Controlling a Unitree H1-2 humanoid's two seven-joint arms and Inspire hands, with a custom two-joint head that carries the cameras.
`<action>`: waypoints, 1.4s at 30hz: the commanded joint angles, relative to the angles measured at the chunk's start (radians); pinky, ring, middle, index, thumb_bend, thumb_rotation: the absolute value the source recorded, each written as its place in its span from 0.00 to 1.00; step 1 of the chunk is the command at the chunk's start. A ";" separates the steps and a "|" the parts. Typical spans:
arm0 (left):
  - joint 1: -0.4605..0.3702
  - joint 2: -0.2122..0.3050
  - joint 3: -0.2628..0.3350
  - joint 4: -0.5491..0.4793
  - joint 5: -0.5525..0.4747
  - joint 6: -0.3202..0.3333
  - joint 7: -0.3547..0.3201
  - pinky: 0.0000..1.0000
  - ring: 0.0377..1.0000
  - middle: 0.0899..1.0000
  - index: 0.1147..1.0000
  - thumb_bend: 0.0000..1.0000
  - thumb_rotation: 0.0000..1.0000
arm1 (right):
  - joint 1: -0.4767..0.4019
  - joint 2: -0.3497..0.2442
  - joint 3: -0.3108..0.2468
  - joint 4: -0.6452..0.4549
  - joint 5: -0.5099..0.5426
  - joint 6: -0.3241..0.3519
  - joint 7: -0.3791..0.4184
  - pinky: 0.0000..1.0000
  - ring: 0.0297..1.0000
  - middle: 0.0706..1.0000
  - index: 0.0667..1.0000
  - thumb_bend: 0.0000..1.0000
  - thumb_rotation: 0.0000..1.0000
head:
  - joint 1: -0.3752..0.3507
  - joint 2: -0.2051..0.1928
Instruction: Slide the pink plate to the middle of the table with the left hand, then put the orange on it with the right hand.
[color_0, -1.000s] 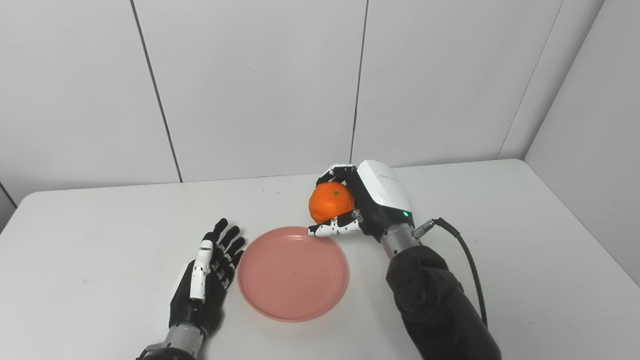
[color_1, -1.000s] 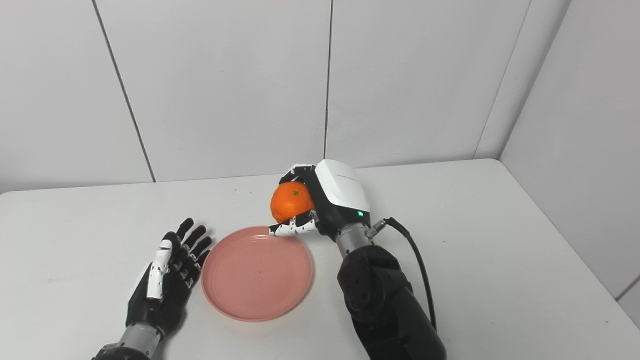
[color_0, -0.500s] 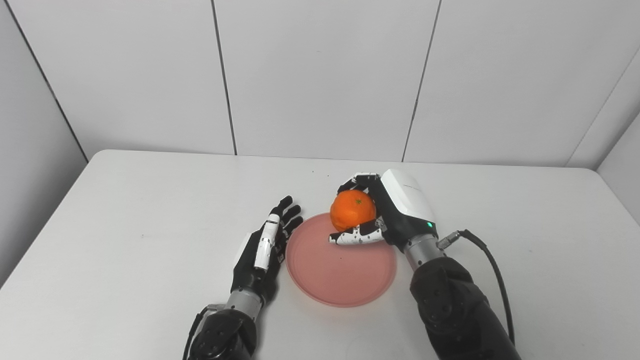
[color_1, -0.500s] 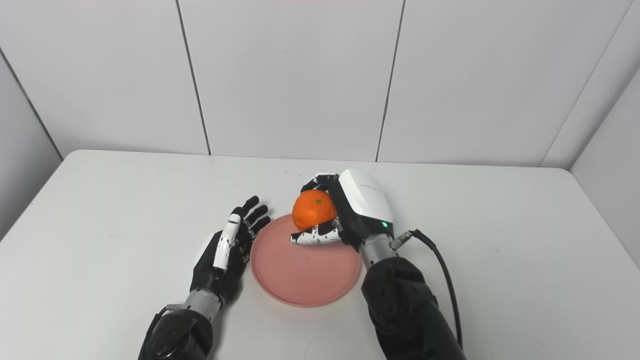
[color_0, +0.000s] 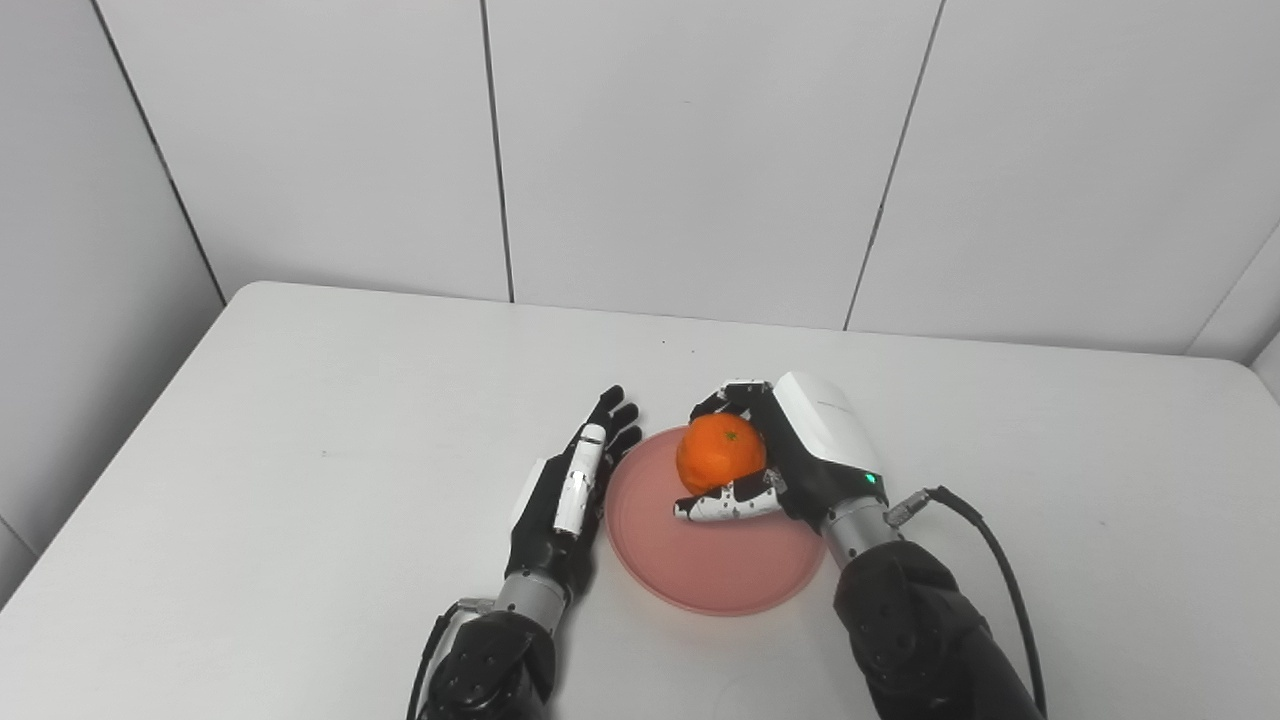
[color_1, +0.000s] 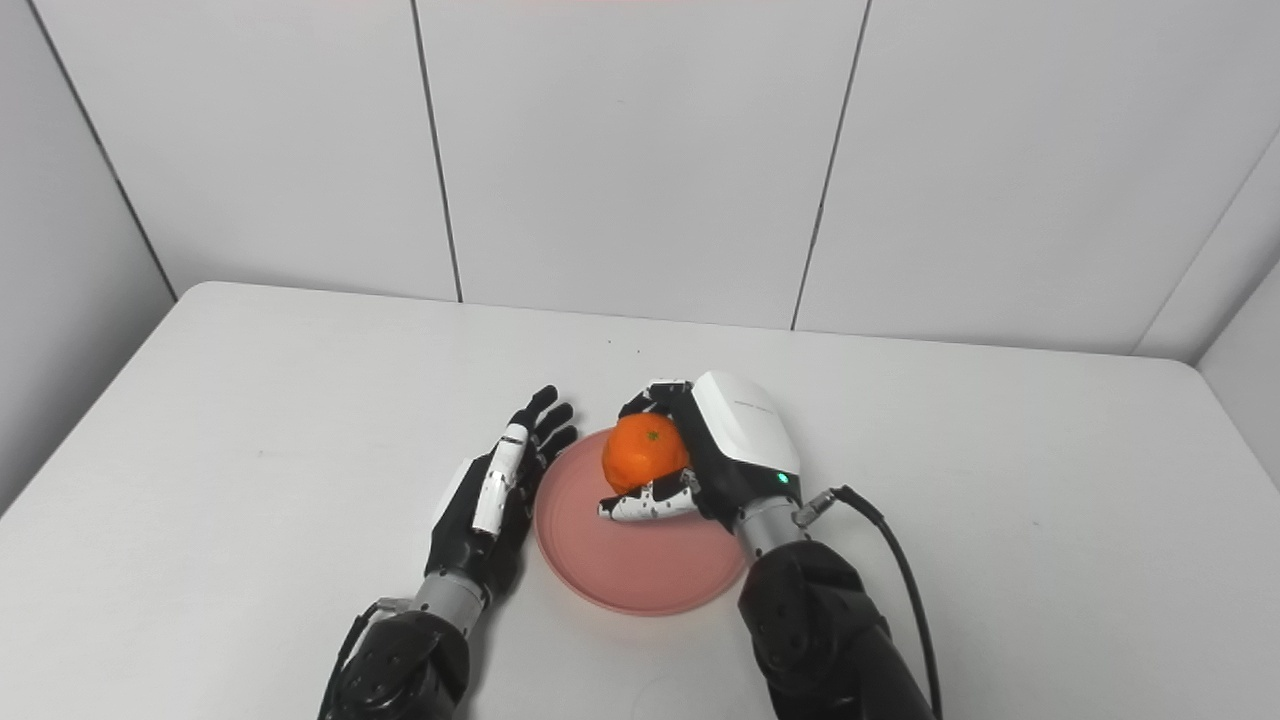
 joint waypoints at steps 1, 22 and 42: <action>-0.008 -0.019 -0.002 0.003 0.009 -0.011 0.012 0.95 0.93 0.93 0.92 0.37 1.00 | -0.030 0.006 0.008 -0.004 -0.014 -0.043 -0.021 0.30 0.37 0.39 0.50 0.52 0.00 | 0.001 0.000; -0.005 -0.025 -0.014 0.017 0.091 -0.060 0.053 0.91 0.92 0.93 0.90 0.37 1.00 | -0.028 -0.004 0.093 0.086 -0.046 -0.092 -0.057 0.21 0.28 0.42 0.46 0.53 0.00 | 0.003 0.006; -0.004 -0.020 -0.012 0.010 0.089 -0.051 0.044 0.92 0.93 0.93 0.90 0.37 1.00 | -0.014 -0.027 0.105 0.054 -0.112 -0.057 0.031 0.62 0.72 0.78 0.79 0.81 0.28 | -0.014 0.009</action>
